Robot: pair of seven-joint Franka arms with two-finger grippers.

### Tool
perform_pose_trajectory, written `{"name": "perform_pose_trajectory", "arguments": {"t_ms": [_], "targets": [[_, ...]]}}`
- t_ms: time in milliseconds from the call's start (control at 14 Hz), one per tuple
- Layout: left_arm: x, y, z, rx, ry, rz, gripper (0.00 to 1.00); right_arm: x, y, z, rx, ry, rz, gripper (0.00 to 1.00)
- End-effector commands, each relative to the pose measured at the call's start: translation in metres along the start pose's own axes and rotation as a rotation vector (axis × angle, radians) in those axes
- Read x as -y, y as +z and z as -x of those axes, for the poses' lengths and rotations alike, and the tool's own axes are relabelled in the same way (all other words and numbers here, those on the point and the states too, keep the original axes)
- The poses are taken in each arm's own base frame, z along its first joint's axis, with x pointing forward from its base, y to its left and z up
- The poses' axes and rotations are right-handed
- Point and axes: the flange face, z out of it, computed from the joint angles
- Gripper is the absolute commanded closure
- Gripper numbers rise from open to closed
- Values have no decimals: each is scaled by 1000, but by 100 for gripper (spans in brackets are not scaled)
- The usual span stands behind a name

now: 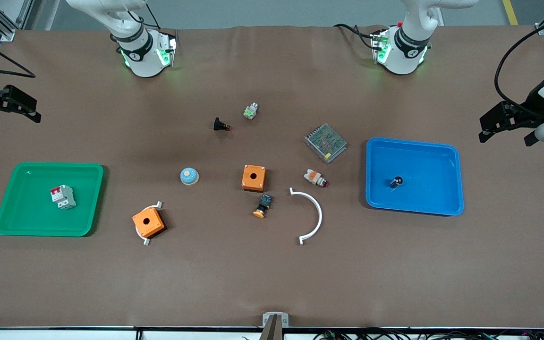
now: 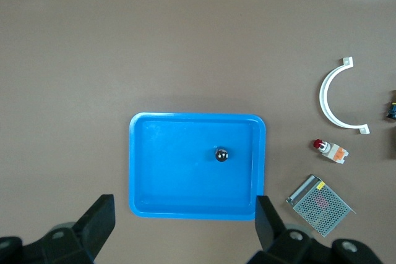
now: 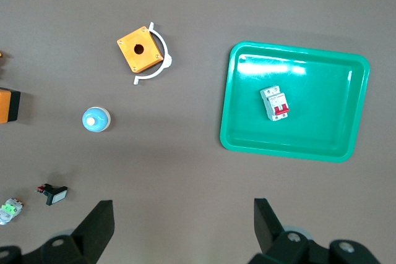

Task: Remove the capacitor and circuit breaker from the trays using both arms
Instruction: 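Reach the left gripper into the blue tray toward the black capacitor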

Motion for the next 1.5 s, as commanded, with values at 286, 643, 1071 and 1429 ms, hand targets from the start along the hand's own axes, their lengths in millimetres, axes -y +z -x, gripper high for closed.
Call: {"name": "perform_pose_trajectory", "arguments": {"t_ms": [286, 643, 1071, 1429], "targets": [[-4, -2, -1, 2, 2, -18, 0, -3, 1, -5, 7, 14, 7, 0], [-11, 65, -13, 113, 2, -19, 0, -4, 3, -6, 9, 17, 9, 0], [-38, 189, -26, 166, 50, -14, 0, -6, 10, -7, 12, 20, 8, 0], [-53, 283, -25, 230, 73, -10, 0, -10, 35, -20, 50, 21, 13, 0]]}}
